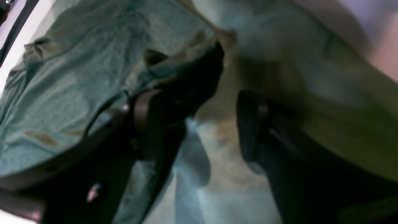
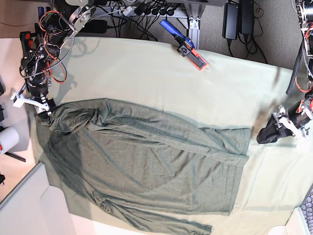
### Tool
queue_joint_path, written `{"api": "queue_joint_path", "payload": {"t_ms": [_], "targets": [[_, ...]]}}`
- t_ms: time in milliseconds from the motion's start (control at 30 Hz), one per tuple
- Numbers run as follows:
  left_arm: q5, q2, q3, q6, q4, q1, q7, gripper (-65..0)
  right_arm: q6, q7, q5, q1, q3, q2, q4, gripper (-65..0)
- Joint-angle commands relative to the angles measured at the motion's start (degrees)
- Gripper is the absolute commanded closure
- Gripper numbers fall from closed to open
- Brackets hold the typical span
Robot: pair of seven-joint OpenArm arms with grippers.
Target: Fold the T-shirt properly
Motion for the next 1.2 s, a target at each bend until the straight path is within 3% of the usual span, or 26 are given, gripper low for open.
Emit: {"api": "queue_joint_path", "payload": {"t_ms": [0, 333, 633, 800, 1000, 1067, 1167], "targets": [[-0.63, -0.48, -0.15, -0.54, 1.05, -1.09, -1.31, -34.2, 1.14, 0.96, 1.01, 1.51, 0.04, 0.76, 0.74, -36.2], [7.54, 4.33, -0.09, -0.54, 1.05, -1.27, -5.42, -34.2, 1.79, 1.05, 0.90, 2.89, -1.29, -1.29, 0.70, -36.2], [13.11, 5.33, 3.72, -0.54, 0.50, -2.99, -7.54, -34.2, 1.77, 1.62, -0.46, 3.58, -1.90, -5.11, 0.68, -36.2], [18.67, 6.29, 6.03, 0.74, 0.50, -4.31, -10.71, -34.2, 1.77, 1.60, -1.51, 3.54, -1.95, -5.51, 0.68, -36.2], [20.74, 6.23, 6.54, 1.16, 0.17, -4.74, -11.37, -33.9, 1.77, 1.84, -1.42, 3.56, -2.01, -5.55, 0.68, -36.1], [21.29, 6.25, 7.06, 1.14, -0.15, -4.74, -11.45, -30.1, 1.77, 2.54, -1.44, 3.56, -2.01, -5.55, 0.68, -36.0], [24.28, 6.25, 8.39, 1.11, -0.15, -4.74, -12.94, -12.0, 1.77, 2.91, -1.46, 3.58, -2.45, -5.53, 0.68, -33.9]]}}
